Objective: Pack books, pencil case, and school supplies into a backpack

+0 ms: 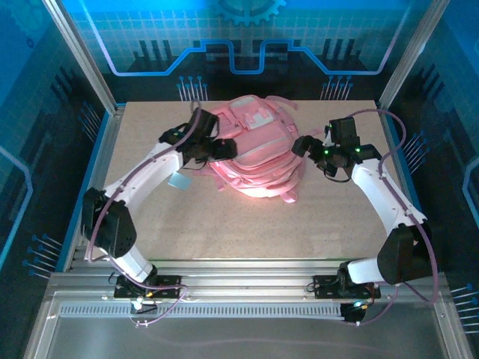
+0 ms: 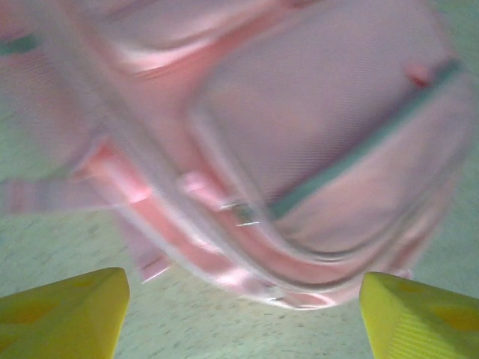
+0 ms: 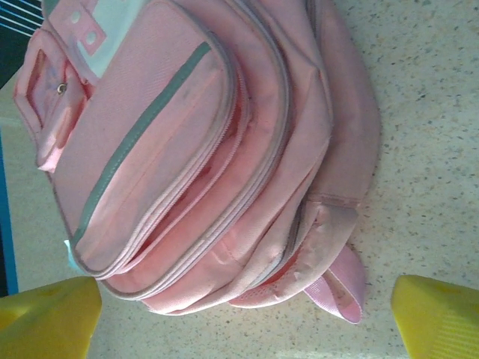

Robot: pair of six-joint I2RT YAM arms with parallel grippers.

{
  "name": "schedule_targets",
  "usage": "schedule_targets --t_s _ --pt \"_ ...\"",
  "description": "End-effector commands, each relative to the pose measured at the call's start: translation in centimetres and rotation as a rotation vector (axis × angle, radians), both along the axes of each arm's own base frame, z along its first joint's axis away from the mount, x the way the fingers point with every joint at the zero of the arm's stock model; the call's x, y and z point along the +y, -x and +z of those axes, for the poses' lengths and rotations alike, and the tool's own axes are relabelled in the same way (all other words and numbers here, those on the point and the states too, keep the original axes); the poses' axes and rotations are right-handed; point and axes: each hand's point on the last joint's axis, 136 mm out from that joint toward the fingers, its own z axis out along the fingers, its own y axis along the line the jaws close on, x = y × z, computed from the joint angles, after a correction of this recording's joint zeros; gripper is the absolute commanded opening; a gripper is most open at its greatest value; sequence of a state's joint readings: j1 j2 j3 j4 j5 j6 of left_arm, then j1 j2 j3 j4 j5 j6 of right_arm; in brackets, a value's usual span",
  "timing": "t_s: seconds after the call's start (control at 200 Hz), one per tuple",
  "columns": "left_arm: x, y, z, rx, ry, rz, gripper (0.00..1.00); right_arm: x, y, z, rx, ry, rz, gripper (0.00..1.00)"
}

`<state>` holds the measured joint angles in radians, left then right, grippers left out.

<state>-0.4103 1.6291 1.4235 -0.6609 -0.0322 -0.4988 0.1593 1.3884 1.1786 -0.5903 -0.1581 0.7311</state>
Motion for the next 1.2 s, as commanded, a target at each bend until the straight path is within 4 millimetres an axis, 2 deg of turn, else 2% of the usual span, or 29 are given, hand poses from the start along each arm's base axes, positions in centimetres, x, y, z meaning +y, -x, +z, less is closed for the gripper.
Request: schedule_targets --t_s 0.0,0.27,0.43,0.575,0.68,0.945,1.15,1.195 --pt "5.6 2.0 -3.1 0.115 -0.037 0.235 0.92 0.7 -0.7 0.0 -0.008 -0.037 0.035 1.0" --pt "13.8 3.3 -8.1 0.223 -0.089 0.453 0.95 1.7 -0.6 -1.4 0.022 -0.071 0.074 1.0" --pt "16.2 2.8 -10.1 0.253 -0.04 0.656 0.95 1.5 -0.3 -2.0 0.034 -0.05 0.075 1.0" --pt "16.1 0.9 -11.3 0.28 0.015 0.775 0.95 1.4 -0.2 -2.4 0.039 -0.05 0.072 1.0" --pt "16.4 0.0 -12.3 0.315 -0.009 0.821 0.94 1.3 0.0 -2.6 0.04 -0.037 0.077 1.0" --pt "16.8 0.3 -15.8 0.399 -0.06 0.883 0.92 0.8 0.4 -3.1 0.032 -0.04 0.059 1.0" --pt "16.9 -0.2 -17.0 0.434 -0.088 0.891 0.9 0.9 0.4 -3.4 0.026 -0.041 0.06 1.0" --pt "16.9 -0.2 -17.2 0.446 -0.095 0.891 0.87 0.8 0.3 -3.5 0.027 -0.038 0.06 1.0"
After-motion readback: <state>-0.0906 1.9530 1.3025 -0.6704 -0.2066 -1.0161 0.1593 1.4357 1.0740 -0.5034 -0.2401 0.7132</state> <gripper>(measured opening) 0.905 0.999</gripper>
